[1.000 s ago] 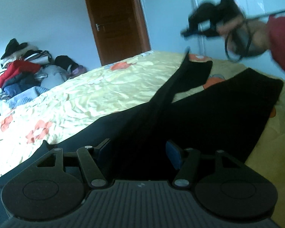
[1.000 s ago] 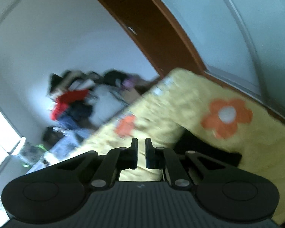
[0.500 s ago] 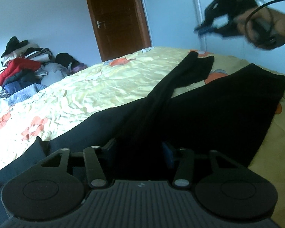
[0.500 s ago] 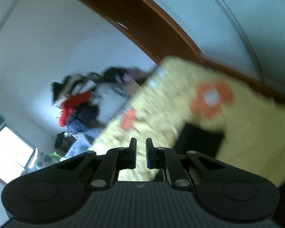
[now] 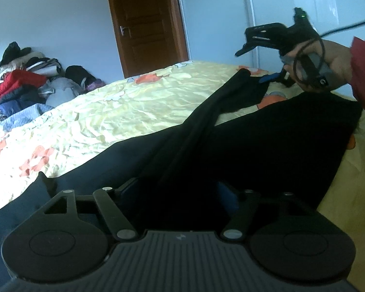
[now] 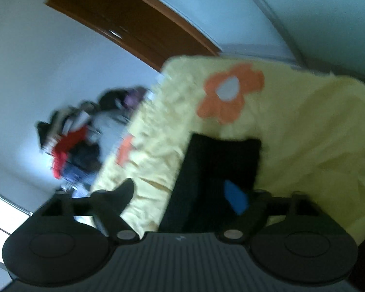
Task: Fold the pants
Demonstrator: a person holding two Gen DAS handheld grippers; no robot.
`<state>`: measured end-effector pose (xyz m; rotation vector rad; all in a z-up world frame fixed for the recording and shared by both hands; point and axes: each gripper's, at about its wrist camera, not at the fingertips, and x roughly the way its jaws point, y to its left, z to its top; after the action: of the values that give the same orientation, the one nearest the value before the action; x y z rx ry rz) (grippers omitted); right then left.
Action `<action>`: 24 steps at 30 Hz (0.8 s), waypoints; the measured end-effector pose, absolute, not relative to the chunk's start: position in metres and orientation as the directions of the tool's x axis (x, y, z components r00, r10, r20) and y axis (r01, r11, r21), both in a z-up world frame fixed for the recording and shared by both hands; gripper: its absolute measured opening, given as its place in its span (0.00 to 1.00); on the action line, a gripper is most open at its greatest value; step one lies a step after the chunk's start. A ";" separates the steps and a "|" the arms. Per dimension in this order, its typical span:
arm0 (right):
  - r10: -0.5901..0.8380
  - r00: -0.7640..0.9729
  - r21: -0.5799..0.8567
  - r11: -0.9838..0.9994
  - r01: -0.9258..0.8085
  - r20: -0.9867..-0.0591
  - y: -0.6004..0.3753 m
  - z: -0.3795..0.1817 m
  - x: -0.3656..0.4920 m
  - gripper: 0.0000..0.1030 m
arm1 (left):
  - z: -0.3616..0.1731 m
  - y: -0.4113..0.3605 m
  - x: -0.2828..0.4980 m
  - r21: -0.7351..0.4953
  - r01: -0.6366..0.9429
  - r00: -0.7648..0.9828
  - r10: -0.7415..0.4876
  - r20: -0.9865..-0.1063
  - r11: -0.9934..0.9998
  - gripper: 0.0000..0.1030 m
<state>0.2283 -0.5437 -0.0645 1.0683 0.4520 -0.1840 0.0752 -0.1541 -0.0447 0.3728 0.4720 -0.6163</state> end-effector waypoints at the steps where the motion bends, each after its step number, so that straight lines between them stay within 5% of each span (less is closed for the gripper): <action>1: 0.048 0.892 0.783 0.503 0.367 -0.450 -0.544 -0.061 0.227 0.82 | -0.045 -0.154 0.076 0.188 0.625 0.716 -0.460 -0.525 0.758 0.74; 11: 0.059 0.908 0.759 0.572 0.310 -0.415 -0.537 -0.074 0.260 0.82 | -0.043 -0.156 0.079 0.203 0.617 0.726 -0.450 -0.520 0.760 0.73; 12: 0.057 0.908 0.752 0.583 0.307 -0.416 -0.535 -0.073 0.264 0.70 | -0.043 -0.158 0.080 0.220 0.610 0.733 -0.437 -0.522 0.761 0.71; 13: 0.059 0.906 0.743 0.595 0.306 -0.420 -0.533 -0.072 0.269 0.19 | -0.043 -0.160 0.082 0.229 0.605 0.737 -0.427 -0.524 0.763 0.66; 14: 0.064 0.897 0.736 0.598 0.316 -0.437 -0.533 -0.072 0.274 0.04 | -0.042 -0.161 0.085 0.231 0.600 0.739 -0.419 -0.528 0.766 0.52; 15: 0.075 0.891 0.746 0.581 0.325 -0.447 -0.534 -0.075 0.278 0.03 | -0.041 -0.162 0.088 0.225 0.596 0.736 -0.412 -0.537 0.771 0.34; 18: 0.077 0.921 0.775 0.569 0.275 -0.383 -0.533 -0.068 0.270 0.03 | -0.037 -0.154 0.099 0.137 0.595 0.706 -0.433 -0.560 0.792 0.05; 24: 0.131 0.977 0.854 0.514 0.079 -0.170 -0.537 -0.023 0.243 0.03 | -0.015 -0.129 0.111 0.027 0.523 0.757 -0.449 -0.474 0.852 0.04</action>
<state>0.2426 -0.5371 -0.0226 1.0327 0.2242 0.0316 0.1110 -0.1290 -0.0151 0.1612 0.4735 -0.5321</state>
